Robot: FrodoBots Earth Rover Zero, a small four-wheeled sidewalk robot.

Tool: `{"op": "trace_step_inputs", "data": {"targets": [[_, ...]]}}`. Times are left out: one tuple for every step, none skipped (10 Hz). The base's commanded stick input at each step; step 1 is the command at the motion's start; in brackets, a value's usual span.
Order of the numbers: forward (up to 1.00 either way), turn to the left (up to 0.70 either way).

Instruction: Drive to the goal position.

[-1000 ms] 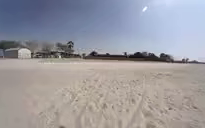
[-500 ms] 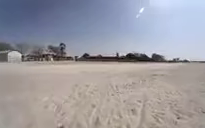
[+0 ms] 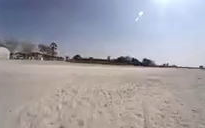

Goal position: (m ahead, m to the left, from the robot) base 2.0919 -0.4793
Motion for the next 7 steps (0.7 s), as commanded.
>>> {"op": "trace_step_inputs", "data": {"targets": [[0.7, 0.0], [0.7, 0.0], [0.7, 0.0], [0.7, 0.0], [0.7, 0.0], [0.7, 0.0], [0.7, 0.0]]}}
